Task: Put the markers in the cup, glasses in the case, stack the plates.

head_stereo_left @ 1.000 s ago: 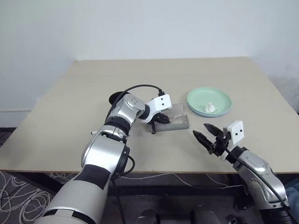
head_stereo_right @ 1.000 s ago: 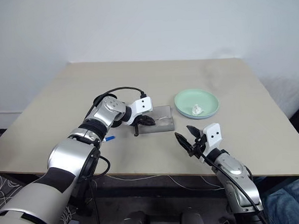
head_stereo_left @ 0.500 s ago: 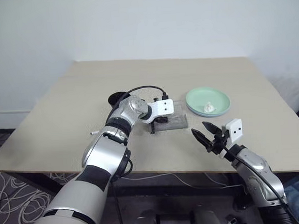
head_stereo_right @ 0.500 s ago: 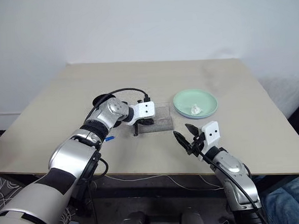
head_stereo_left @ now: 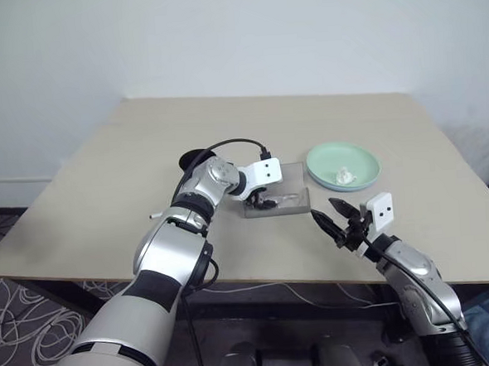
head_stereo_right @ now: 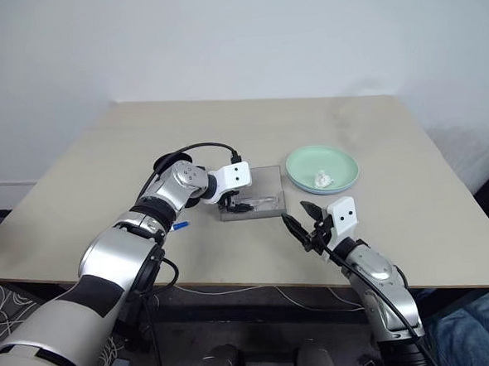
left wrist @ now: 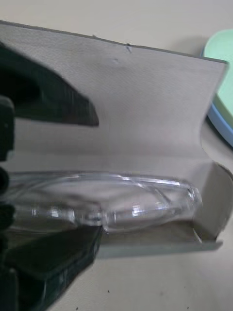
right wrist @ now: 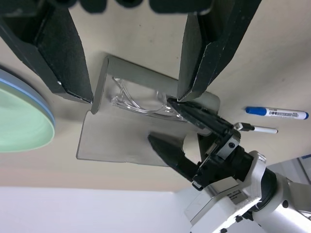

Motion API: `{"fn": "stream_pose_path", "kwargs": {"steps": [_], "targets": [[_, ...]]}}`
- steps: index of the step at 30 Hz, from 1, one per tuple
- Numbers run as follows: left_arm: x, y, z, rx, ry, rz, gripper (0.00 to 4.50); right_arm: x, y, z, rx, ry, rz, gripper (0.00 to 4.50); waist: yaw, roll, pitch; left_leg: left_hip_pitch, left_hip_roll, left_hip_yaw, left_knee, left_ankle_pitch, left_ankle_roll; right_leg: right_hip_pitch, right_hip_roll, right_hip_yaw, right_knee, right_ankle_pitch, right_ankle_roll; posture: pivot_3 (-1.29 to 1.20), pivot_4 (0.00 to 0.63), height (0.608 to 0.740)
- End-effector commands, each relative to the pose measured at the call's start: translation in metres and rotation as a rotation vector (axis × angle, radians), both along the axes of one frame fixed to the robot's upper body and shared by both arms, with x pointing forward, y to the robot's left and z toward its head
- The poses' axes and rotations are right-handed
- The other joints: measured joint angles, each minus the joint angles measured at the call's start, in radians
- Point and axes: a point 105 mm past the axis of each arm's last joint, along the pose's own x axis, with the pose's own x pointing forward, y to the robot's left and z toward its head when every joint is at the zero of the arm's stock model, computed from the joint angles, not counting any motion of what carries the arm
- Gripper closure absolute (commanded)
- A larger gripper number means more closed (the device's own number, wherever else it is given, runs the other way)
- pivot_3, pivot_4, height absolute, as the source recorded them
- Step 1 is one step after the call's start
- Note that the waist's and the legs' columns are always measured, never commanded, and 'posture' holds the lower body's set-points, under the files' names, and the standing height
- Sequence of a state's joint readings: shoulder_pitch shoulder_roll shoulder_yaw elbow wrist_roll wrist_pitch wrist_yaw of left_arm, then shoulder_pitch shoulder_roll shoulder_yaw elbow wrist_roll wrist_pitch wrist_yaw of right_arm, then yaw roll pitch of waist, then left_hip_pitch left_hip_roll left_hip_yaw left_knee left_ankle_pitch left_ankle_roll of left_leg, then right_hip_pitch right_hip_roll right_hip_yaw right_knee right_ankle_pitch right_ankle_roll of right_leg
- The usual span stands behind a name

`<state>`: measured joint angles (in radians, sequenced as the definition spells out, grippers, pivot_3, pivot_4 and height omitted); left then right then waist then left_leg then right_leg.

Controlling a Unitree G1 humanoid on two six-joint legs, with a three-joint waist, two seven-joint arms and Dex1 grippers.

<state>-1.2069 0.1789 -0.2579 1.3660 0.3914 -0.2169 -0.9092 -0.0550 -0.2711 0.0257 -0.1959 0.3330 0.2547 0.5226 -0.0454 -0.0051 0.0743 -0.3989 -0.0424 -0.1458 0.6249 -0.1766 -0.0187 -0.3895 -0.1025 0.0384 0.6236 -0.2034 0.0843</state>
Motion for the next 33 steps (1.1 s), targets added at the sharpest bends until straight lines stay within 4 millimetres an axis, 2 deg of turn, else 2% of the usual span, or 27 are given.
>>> {"fn": "stream_pose_path", "kwargs": {"steps": [1, 15, 23, 33], "targets": [[0.014, -0.004, 0.027, -0.053, -0.104, 0.046, 1.31, 0.003, 0.002, 0.012, 0.002, -0.052, 0.007, 1.51, 0.000, 0.000, 0.000, 0.000, 0.000, 0.000, 0.000, 0.000, 0.000, 0.000, 0.000, 0.000, 0.000, 0.000, 0.000, 0.00, 0.000, 0.740], [0.016, 0.000, 0.026, -0.038, -0.133, 0.063, 1.31, 0.005, 0.003, 0.012, -0.001, -0.053, 0.016, 1.51, 0.000, 0.000, 0.000, 0.000, 0.000, 0.000, 0.000, 0.000, 0.000, 0.000, 0.000, 0.000, 0.000, 0.000, 0.000, 0.00, 0.000, 0.740], [-0.001, 0.005, 0.002, 0.043, 0.008, -0.028, 1.31, 0.005, 0.003, 0.012, -0.001, -0.053, 0.015, 1.51, 0.000, 0.000, 0.000, 0.000, 0.000, 0.000, 0.000, 0.000, 0.000, 0.000, 0.000, 0.000, 0.000, 0.000, 0.000, 0.00, 0.000, 0.740], [-0.006, 0.008, -0.016, 0.109, 0.034, -0.028, 1.31, 0.003, 0.002, 0.010, 0.000, -0.052, 0.006, 1.51, -0.002, 0.000, 0.000, 0.001, 0.000, 0.000, 0.000, 0.000, 0.000, 0.001, 0.000, 0.000, 0.000, 0.000, -0.001, 0.00, 0.000, 0.740]]}}
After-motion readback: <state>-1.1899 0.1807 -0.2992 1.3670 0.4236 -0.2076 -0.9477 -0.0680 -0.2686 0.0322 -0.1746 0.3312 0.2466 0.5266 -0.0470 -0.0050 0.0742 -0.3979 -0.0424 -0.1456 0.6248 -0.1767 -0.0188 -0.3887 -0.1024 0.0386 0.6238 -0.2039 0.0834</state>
